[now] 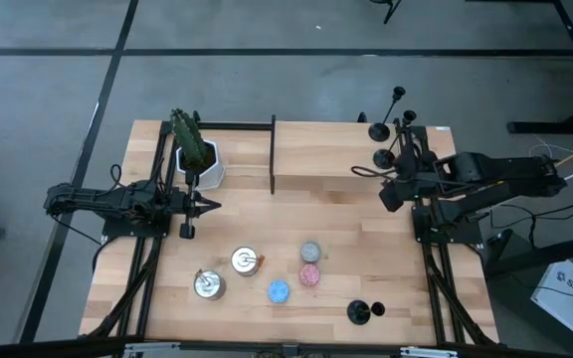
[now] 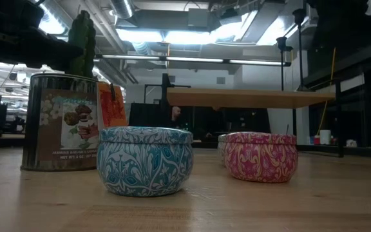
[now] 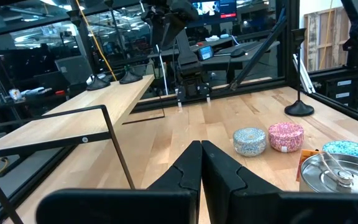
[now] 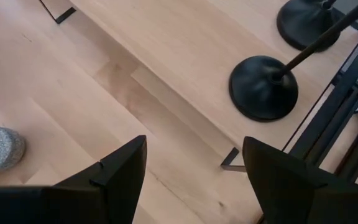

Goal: Pick & Place candle stick holders
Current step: Put the right black candle holder on the shelf

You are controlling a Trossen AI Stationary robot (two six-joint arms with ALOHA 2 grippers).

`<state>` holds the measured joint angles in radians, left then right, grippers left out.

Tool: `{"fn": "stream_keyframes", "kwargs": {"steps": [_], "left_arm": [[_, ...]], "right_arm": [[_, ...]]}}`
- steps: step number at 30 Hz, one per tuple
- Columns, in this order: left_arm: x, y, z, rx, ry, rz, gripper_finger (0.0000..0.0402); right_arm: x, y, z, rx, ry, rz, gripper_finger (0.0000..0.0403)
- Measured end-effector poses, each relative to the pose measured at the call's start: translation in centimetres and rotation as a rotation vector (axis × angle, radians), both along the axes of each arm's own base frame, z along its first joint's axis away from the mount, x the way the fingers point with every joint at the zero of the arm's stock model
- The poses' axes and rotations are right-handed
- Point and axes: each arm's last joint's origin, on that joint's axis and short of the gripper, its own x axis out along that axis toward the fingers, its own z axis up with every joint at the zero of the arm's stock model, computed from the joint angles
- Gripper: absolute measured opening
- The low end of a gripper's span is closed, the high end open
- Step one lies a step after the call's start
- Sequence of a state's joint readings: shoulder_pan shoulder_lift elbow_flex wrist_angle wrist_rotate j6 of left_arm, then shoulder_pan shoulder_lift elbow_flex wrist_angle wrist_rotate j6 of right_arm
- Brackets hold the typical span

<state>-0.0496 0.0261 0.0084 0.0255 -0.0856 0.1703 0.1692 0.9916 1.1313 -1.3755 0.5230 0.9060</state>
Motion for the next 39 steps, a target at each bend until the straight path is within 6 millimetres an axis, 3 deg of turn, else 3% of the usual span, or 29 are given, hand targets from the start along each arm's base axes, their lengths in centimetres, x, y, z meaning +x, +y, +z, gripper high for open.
{"fn": "stream_keyframes", "kwargs": {"steps": [11, 16, 24, 30, 39], "left_arm": [[0.0, 0.0, 0.0, 0.000, 0.000, 0.000, 0.0004], [0.0, 0.0, 0.0, 0.000, 0.000, 0.000, 0.0004], [0.0, 0.0, 0.0, 0.000, 0.000, 0.000, 0.0004], [0.0, 0.0, 0.0, 0.000, 0.000, 0.000, 0.0004], [0.0, 0.0, 0.0, 0.000, 0.000, 0.000, 0.0004]], "right_arm": [[1.7, 0.0, -0.8, -0.129, 0.052, -0.045, 0.0267], [0.7, -0.5, -0.5, -0.248, 0.083, -0.065, 0.0250], [-1.7, -1.0, 0.9, -0.315, -0.029, -0.109, 0.0225], [-1.5, -1.4, 1.4, -0.436, -0.111, -0.176, 0.0225], [-0.9, -3.1, 1.9, -0.466, -0.197, -0.358, 0.0225]]}}
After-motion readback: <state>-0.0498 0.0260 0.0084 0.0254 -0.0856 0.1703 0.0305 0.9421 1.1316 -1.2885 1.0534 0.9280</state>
